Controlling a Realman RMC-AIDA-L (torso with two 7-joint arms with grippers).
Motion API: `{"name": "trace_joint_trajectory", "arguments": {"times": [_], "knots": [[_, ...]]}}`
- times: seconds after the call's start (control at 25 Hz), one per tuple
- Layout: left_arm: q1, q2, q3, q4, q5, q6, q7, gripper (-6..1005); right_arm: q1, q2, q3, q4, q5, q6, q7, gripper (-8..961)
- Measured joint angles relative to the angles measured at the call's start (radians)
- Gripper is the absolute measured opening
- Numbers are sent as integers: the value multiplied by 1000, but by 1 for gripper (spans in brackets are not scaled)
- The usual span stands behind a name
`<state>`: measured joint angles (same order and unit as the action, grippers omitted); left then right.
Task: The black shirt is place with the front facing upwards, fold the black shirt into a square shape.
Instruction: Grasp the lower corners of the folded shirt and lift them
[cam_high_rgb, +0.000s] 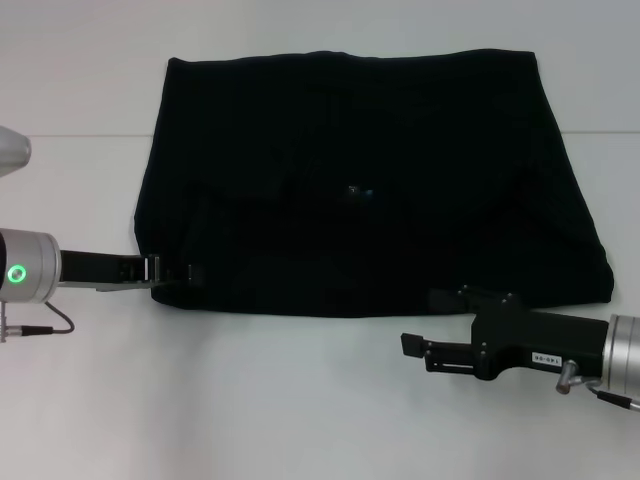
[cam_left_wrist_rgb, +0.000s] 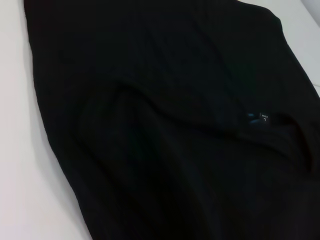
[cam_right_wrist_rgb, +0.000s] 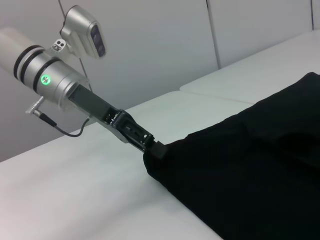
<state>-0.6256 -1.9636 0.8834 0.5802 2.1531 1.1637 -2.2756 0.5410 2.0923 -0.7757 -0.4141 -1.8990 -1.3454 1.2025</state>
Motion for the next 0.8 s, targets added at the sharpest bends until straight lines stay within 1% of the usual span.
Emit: {"name": "trace_joint_trajectory", "arguments": {"times": [0.2,0.44,0.56,0.68,0.76,0.8], "knots": [[-2,-3,7,1,21,-1,-1,385,-2,-1,6,-8,2,-1,30,885],[-3,-3,7,1,25,-1,-1,240,-5,-5,8,-25,1,-6,74,886],[-3,-3,8,1,25,1,-1,163,-16,-10,6,-88,-8,-9,189,886],[-3,-3,8,1,25,7,-1,77,-28,-31,0,-220,-83,-19,448,886],[-3,-3,8,3,25,11,0,20,-26,-59,1,-319,-168,-44,640,885],[-4,-3,8,4,25,13,0,20,-20,-79,2,-371,-223,-67,760,885]]}}
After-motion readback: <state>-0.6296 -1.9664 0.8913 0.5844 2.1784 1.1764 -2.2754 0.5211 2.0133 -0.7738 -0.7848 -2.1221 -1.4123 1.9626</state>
